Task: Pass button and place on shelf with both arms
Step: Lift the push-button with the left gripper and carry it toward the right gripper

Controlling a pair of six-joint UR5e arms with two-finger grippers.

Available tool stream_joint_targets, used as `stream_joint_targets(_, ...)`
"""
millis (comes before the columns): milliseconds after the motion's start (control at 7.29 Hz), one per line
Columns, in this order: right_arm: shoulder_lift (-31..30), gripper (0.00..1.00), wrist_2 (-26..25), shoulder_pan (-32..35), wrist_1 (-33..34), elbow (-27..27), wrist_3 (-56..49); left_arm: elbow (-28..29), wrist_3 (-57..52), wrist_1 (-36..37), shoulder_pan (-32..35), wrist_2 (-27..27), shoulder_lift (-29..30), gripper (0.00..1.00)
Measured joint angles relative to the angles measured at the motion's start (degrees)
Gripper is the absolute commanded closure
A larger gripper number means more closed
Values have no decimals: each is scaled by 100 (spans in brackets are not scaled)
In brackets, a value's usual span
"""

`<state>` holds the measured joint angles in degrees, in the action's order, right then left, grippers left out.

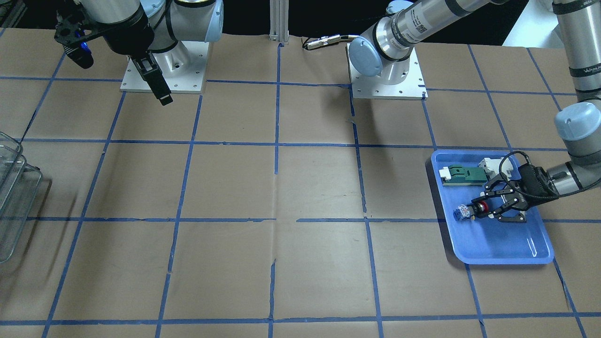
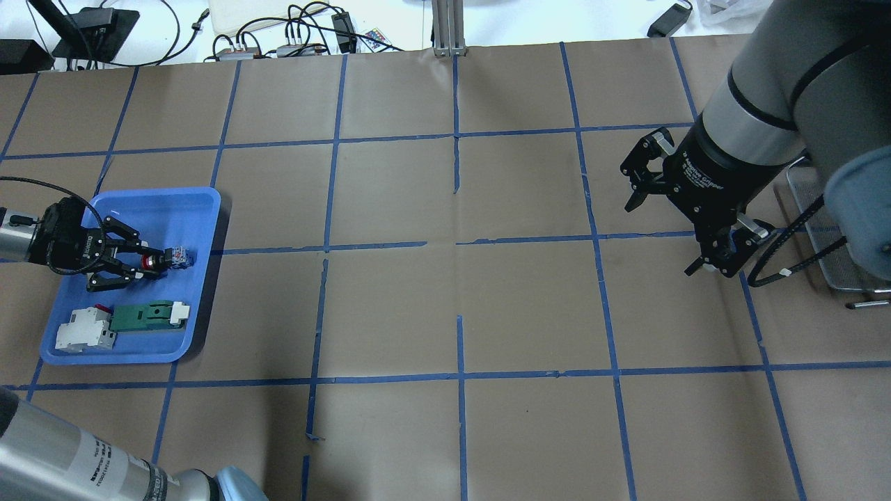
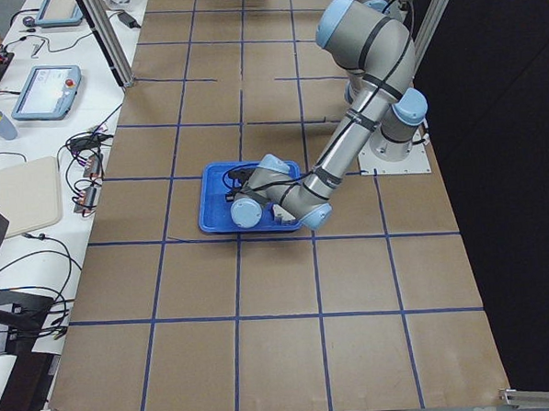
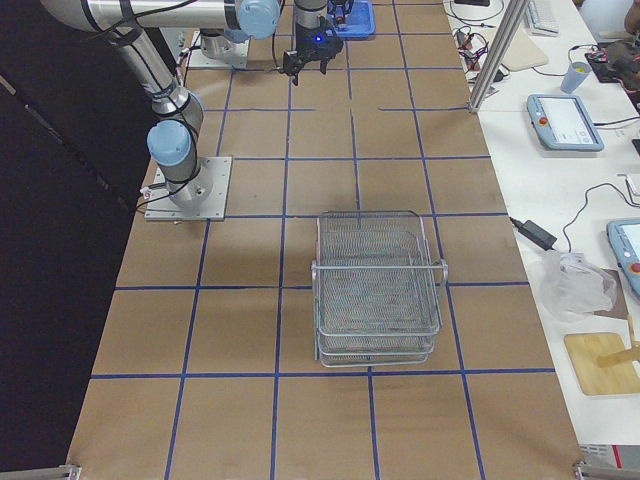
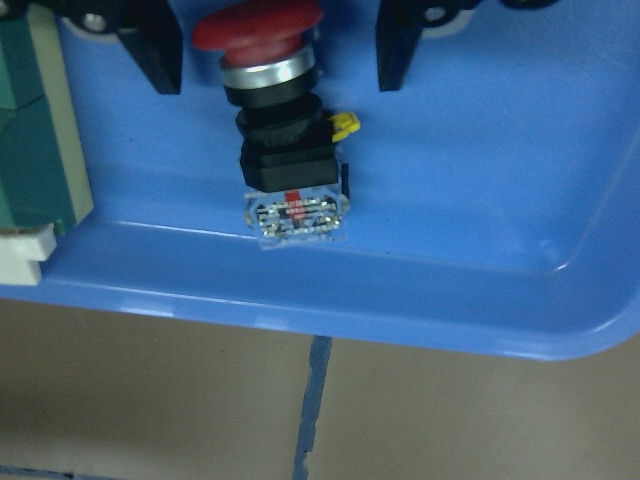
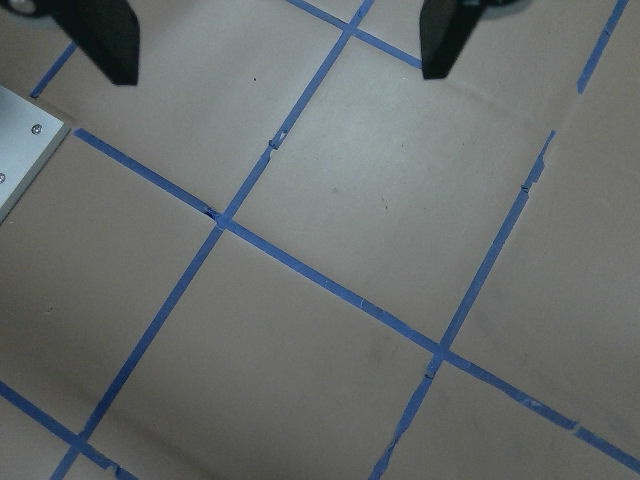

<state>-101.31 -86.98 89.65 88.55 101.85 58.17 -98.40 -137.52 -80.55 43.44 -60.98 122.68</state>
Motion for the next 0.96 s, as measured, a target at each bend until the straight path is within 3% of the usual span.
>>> stream_joint_targets(548, 65, 0, -126, -21, 469, -50, 174, 202, 414, -74, 62, 230, -80, 100)
stream_joint_targets(960, 96, 0, -173, -13, 516, -88, 1014, 263, 553, -440, 729, 797, -402, 100)
